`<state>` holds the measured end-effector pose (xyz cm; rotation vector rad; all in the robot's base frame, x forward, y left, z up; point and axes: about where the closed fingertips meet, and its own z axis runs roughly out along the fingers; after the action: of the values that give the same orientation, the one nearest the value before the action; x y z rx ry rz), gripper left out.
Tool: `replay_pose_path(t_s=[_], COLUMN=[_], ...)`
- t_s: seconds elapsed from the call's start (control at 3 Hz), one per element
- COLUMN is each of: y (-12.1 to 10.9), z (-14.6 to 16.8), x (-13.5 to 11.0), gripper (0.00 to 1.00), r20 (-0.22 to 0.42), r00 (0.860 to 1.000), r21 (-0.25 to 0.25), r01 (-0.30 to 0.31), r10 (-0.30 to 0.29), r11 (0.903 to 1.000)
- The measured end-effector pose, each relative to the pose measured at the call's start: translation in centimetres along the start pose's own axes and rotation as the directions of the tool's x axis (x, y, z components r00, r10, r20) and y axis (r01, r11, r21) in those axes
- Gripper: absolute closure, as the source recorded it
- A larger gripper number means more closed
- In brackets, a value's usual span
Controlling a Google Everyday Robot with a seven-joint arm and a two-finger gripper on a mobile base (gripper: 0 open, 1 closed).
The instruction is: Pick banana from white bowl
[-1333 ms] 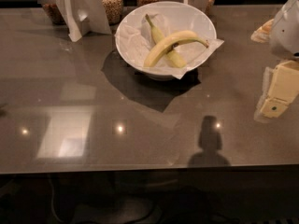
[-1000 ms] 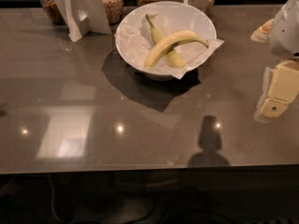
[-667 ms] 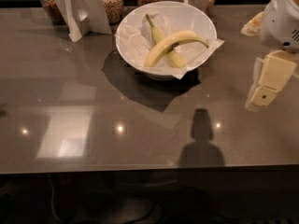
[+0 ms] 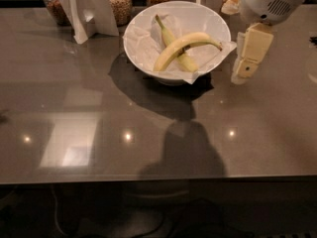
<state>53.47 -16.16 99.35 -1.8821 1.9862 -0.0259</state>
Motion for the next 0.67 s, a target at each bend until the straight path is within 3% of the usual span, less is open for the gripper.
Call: replay_pose_path(t_s=[0.67], y=[-6.1], z=[3.7], x=[-3.9], gripper=[0.00], r20=[0.111], r00=[0.987], r21=[0.063], r01=[0.108], r10=[-0.114], r11=[0.9922])
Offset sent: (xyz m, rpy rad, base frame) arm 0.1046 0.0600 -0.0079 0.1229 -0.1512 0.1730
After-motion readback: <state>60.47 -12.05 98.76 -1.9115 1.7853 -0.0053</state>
